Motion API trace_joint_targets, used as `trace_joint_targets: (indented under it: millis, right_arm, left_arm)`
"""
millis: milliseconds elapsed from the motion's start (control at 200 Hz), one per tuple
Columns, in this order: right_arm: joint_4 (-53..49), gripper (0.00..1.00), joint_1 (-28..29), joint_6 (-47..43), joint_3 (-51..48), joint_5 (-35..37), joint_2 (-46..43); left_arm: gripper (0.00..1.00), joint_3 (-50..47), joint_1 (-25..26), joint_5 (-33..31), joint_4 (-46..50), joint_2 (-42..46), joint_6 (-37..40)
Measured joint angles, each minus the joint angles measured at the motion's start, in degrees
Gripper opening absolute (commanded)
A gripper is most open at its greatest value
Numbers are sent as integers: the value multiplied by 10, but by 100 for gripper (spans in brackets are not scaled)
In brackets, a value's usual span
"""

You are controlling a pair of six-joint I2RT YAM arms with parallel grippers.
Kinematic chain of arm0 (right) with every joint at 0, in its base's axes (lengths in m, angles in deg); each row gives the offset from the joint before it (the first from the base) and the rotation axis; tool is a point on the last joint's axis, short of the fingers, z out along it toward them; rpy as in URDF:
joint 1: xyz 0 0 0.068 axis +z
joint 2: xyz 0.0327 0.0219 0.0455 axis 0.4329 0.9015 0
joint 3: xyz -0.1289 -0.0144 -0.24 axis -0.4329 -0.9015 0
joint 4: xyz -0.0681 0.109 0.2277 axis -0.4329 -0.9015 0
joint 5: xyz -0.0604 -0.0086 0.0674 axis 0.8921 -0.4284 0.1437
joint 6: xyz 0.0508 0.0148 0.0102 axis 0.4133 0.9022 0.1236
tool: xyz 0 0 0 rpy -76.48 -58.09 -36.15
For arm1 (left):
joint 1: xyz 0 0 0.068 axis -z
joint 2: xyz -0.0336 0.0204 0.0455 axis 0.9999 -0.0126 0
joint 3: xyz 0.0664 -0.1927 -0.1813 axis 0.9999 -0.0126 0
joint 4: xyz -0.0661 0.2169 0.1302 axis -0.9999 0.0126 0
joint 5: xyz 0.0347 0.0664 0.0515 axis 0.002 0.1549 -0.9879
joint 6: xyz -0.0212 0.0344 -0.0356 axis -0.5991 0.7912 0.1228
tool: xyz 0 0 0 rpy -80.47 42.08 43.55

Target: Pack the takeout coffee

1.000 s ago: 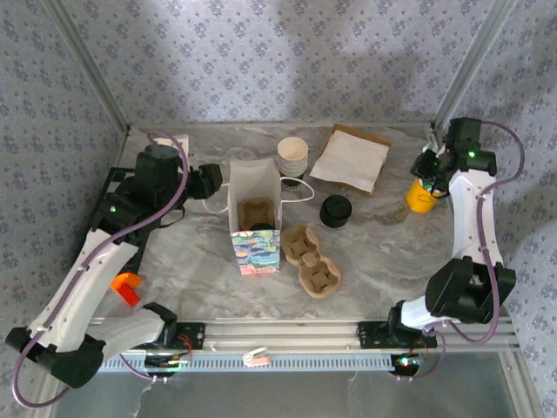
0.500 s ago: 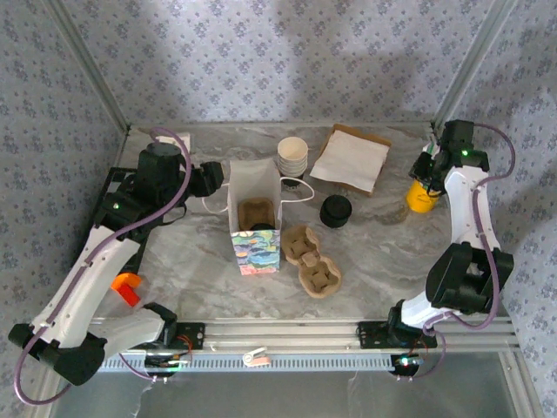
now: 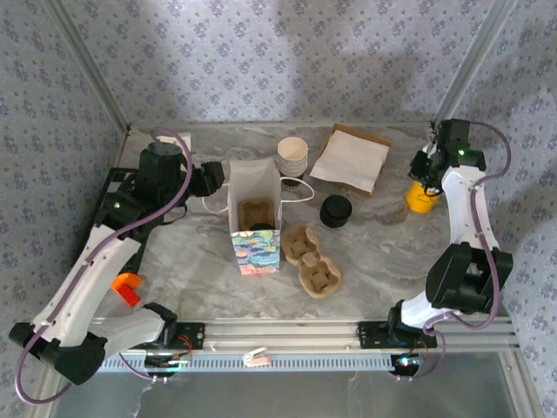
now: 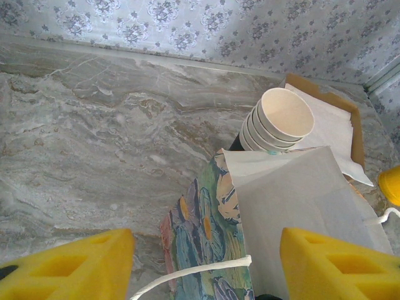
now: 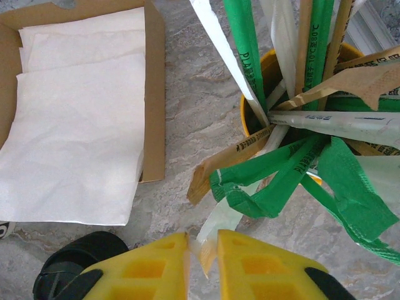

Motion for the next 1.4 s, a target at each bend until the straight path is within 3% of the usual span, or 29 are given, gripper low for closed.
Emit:
trace_joint_targets:
  millis: [445,940,1169,1399]
  right_arm:
    - [-5,0,17,-10,-2,17,-5]
    - [-48,0,52,7,35,-16,-135]
    - [-79,0,60,20,103,-38,-161]
    - [-112,0,112,34,183,-62,-165]
  left_arm:
    - [64,0,0,0,0,0,0]
    - [65,8,0,-5,13,12,0]
    - [66,10,0,-9,19,30,-1]
    - [66,11,-4,-24,31,45,-3]
